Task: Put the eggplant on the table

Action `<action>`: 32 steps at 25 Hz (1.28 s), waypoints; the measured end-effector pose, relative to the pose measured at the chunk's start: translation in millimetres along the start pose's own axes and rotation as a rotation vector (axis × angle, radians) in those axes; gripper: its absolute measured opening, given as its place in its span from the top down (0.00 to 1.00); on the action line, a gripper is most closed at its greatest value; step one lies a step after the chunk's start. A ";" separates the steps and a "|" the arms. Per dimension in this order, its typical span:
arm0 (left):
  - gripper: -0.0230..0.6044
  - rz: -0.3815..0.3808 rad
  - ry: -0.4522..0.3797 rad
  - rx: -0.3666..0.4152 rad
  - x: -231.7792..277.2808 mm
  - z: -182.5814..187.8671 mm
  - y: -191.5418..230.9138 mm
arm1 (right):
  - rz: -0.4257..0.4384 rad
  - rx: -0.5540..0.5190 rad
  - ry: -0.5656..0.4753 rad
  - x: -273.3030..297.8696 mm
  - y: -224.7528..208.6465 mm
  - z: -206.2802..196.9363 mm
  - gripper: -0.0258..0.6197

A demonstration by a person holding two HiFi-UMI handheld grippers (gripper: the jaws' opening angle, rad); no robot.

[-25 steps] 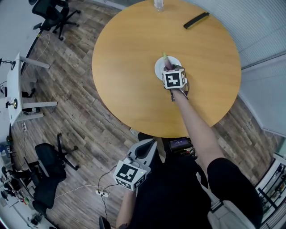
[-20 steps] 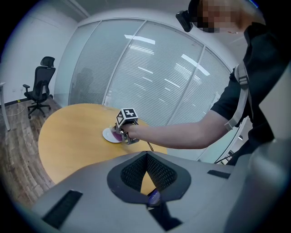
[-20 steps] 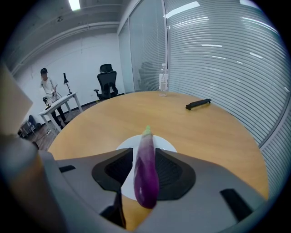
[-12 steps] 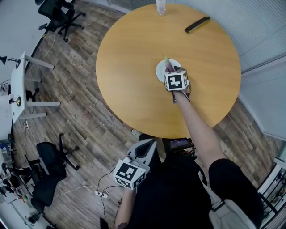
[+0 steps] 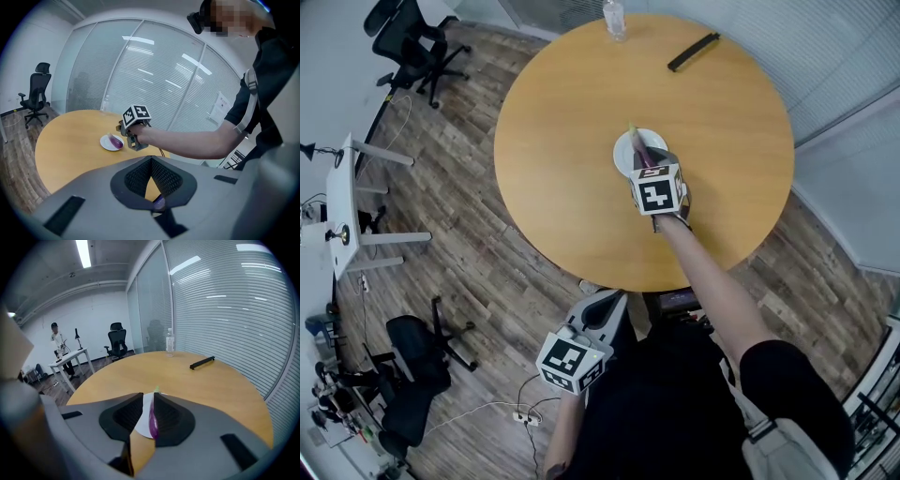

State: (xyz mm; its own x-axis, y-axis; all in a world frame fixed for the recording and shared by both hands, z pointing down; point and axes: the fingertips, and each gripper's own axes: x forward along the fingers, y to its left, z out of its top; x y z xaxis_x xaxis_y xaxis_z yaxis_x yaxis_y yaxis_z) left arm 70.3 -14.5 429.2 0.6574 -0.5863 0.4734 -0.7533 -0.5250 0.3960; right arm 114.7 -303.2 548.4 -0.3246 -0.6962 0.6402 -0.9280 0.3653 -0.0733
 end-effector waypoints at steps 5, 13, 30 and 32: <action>0.95 -0.059 0.023 0.004 13.5 -0.2 -14.3 | 0.026 0.051 -0.014 -27.9 9.6 -21.0 0.87; 0.95 -0.171 0.068 0.050 40.5 1.0 -40.4 | 0.047 0.091 0.021 -54.4 -10.4 -60.4 0.91; 0.95 -0.520 0.222 0.253 45.1 -4.1 -78.4 | 0.129 0.284 0.079 -121.2 25.8 -154.2 0.93; 0.95 -0.547 0.217 0.272 34.0 -2.5 -72.7 | 0.127 0.321 0.076 -129.3 39.6 -159.9 0.93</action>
State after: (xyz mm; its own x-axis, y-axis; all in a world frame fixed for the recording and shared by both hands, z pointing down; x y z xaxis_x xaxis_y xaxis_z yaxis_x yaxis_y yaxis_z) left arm 147.4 5.3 418.5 0.9052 -0.0669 0.4198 -0.2611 -0.8668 0.4249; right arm 149.2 -99.9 585.0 -0.4380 -0.6053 0.6647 -0.8951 0.2248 -0.3851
